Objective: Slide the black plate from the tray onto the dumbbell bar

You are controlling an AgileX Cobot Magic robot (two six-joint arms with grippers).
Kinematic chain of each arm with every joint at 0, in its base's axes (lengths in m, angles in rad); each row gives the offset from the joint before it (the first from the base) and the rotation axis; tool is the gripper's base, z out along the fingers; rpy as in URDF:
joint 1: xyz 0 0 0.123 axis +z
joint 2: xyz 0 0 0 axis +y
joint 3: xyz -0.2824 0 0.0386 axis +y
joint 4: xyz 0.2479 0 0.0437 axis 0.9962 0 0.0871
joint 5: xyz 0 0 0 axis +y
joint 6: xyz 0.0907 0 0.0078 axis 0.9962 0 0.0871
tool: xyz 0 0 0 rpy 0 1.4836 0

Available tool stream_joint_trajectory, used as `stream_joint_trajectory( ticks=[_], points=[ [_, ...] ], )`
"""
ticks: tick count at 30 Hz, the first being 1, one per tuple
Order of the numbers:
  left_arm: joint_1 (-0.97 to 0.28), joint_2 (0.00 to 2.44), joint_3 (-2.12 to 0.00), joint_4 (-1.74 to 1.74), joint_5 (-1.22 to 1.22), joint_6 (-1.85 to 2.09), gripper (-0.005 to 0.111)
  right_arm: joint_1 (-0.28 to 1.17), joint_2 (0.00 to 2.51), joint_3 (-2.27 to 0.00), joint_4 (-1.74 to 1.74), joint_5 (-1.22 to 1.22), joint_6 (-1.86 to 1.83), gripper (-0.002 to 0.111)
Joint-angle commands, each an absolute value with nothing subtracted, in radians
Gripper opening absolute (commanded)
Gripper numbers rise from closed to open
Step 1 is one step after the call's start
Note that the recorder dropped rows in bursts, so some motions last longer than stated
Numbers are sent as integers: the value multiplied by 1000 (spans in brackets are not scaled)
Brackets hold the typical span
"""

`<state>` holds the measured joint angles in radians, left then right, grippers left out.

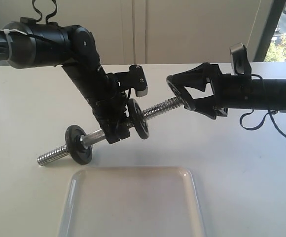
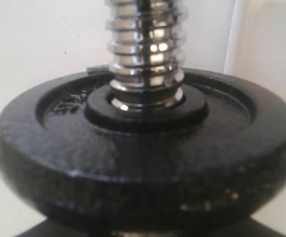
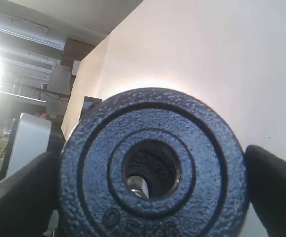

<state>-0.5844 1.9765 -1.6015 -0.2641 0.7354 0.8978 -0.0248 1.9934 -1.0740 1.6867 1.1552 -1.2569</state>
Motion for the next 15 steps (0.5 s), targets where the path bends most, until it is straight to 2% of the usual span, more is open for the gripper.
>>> stream_joint_trajectory(
  ticks=[1, 15],
  points=[
    [-582, 1927, -1625, -331, 711, 895, 0, -28, 1981, -1085, 1736, 1221, -1260, 0],
    [-582, 1958, -1625, -328, 674, 817, 0, -41, 1966, -1085, 1744, 1221, -1305, 0]
  ],
)
